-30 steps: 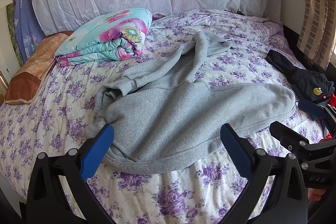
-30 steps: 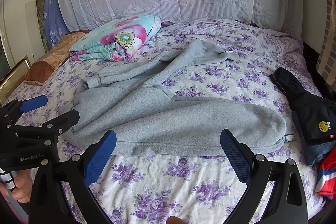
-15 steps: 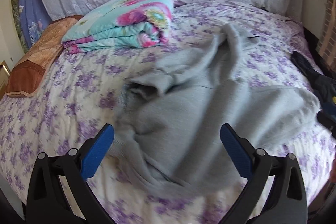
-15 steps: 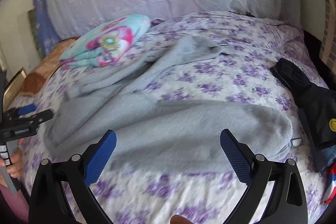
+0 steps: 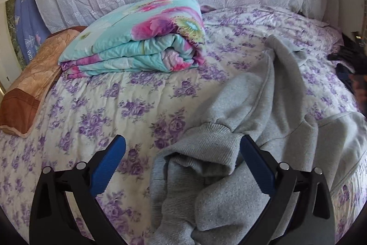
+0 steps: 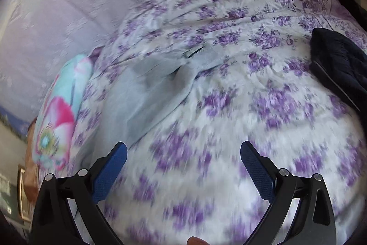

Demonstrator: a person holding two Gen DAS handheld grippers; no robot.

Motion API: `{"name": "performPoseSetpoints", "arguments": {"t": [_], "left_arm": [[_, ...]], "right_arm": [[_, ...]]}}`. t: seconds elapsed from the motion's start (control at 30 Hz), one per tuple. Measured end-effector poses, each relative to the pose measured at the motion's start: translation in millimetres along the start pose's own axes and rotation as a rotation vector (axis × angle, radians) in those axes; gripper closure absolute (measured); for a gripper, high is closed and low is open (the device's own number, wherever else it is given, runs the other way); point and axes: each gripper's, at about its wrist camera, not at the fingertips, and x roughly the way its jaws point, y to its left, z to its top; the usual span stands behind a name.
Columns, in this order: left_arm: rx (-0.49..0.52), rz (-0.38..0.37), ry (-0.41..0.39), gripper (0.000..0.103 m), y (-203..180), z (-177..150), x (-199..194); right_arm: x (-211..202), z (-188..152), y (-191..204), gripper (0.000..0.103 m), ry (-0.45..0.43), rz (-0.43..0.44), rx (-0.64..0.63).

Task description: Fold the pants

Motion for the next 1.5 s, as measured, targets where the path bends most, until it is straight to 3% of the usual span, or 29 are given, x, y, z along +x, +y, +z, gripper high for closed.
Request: {"name": "performPoseSetpoints", "arguments": {"t": [0.17,0.23,0.47,0.5,0.53,0.57,0.63,0.77,0.9,0.97,1.0,1.1,1.13,1.23,1.3,1.4,1.5], "left_arm": [[0.011,-0.048,-0.025,0.005,0,-4,0],[0.011,-0.074,-0.022,0.005,0,-5,-1],[0.038,-0.066,-0.012,0.005,-5,-9,4],[0.041,-0.062,-0.010,0.005,-5,-9,5],[0.042,-0.055,-0.008,0.005,-5,-10,6],[0.042,-0.050,-0.006,0.005,-5,-10,7],[0.041,-0.047,0.000,0.005,-4,-11,10],[0.046,-0.042,0.011,0.005,-5,-13,13],[0.046,-0.062,0.011,0.005,-6,-12,11],[0.042,-0.056,0.010,0.005,-6,-12,11],[0.035,-0.050,0.015,0.005,-5,-11,12],[-0.006,-0.034,0.025,0.005,3,-7,11],[-0.034,-0.033,0.019,0.005,9,-5,8],[-0.149,-0.029,-0.026,0.005,37,0,-8],[-0.211,0.009,-0.056,0.005,55,1,-14],[-0.250,0.048,-0.067,0.005,71,-2,-16],[-0.266,0.065,-0.066,0.005,81,-5,-18]], "right_arm": [[54,20,6,0.006,-0.048,0.004,-0.023],[67,20,9,0.006,-0.072,0.043,-0.033],[100,17,17,0.007,-0.085,0.080,-0.057],[103,18,21,0.024,-0.088,0.079,-0.075],[105,18,24,0.062,-0.077,0.077,-0.093],[108,19,26,0.079,-0.057,0.069,-0.108],[104,17,28,0.093,-0.065,0.060,-0.123],[57,11,28,0.095,-0.153,0.044,-0.157],[-30,-3,7,0.096,-0.270,0.049,-0.150],[-63,-16,-10,0.095,-0.298,0.006,-0.146],[-73,-25,-21,0.092,-0.264,-0.048,-0.140],[-78,-53,-51,0.052,-0.051,-0.210,-0.043],[-84,-66,-54,0.052,-0.024,-0.223,-0.024],[-109,-106,-7,0.049,-0.006,-0.073,-0.172],[-119,-131,47,0.042,0.013,0.111,-0.311],[-112,-160,126,0.042,0.122,0.406,-0.430],[-69,-174,181,0.040,0.276,0.505,-0.431]]}}
